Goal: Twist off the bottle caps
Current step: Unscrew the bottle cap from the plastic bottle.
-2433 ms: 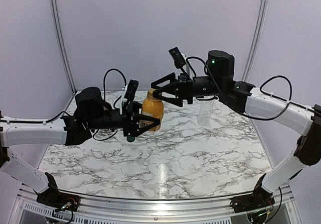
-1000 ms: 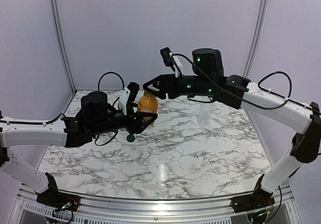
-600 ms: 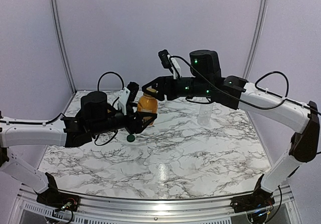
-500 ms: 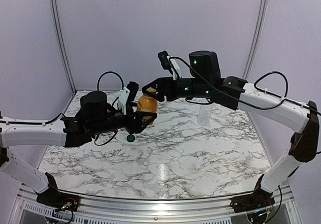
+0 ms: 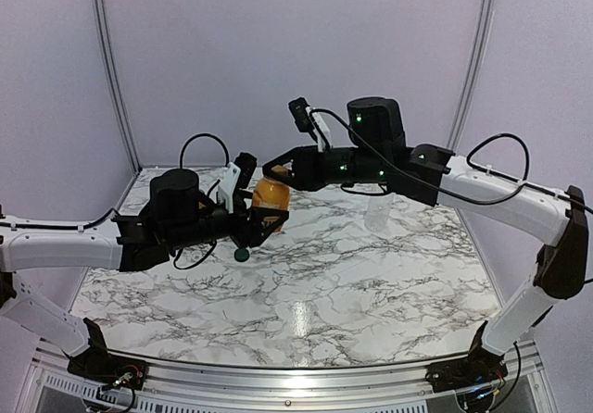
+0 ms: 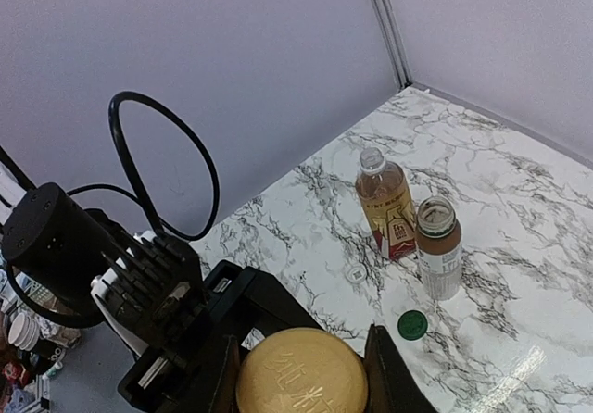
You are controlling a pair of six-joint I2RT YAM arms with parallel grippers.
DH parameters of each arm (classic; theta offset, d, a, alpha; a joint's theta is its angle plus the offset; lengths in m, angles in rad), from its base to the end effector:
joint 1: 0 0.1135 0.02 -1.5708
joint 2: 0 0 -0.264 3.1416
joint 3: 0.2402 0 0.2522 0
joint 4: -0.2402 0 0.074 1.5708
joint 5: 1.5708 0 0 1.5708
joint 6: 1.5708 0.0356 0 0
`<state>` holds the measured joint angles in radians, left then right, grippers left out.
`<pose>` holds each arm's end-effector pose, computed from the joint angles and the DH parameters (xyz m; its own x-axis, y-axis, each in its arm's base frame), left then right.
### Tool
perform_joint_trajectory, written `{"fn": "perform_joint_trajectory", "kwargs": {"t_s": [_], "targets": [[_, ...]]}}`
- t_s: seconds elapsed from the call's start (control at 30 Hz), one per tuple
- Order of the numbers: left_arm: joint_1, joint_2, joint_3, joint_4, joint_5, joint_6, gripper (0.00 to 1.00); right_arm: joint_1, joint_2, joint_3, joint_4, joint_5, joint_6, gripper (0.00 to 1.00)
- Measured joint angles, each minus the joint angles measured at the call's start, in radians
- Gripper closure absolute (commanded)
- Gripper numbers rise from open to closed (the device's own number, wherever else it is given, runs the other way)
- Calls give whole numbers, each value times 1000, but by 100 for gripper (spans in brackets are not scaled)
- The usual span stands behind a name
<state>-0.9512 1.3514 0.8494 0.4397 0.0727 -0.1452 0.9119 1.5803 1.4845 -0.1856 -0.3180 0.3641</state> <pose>0.1811 -0.2583 0.2991 -0.1593 -0.0251 -0.9869 0.8398 0.5220 -0.1489 0.2212 0.3038 0.3838 -0.4918 -0.0826 -0.8668 -0.8131 0.3997 0.4232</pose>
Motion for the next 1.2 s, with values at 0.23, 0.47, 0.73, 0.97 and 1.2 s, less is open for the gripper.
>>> {"fn": "perform_joint_trajectory", "kwargs": {"t_s": [0.23, 0.47, 0.73, 0.97, 1.2], "targets": [[0, -5, 0, -23, 5, 8, 85, -18, -12, -52, 65, -39, -4, 100], [9, -26, 0, -46, 108, 23, 85, -66, -23, -95, 130, -251, -66, 100], [36, -44, 2, -13, 445, -17, 86, -96, -42, -105, 165, -592, -209, 100], [33, -38, 20, 26, 681, -95, 85, -104, -42, -106, 217, -834, -272, 93], [29, -31, 21, 39, 704, -119, 85, -105, -40, -93, 189, -836, -283, 61]]}}
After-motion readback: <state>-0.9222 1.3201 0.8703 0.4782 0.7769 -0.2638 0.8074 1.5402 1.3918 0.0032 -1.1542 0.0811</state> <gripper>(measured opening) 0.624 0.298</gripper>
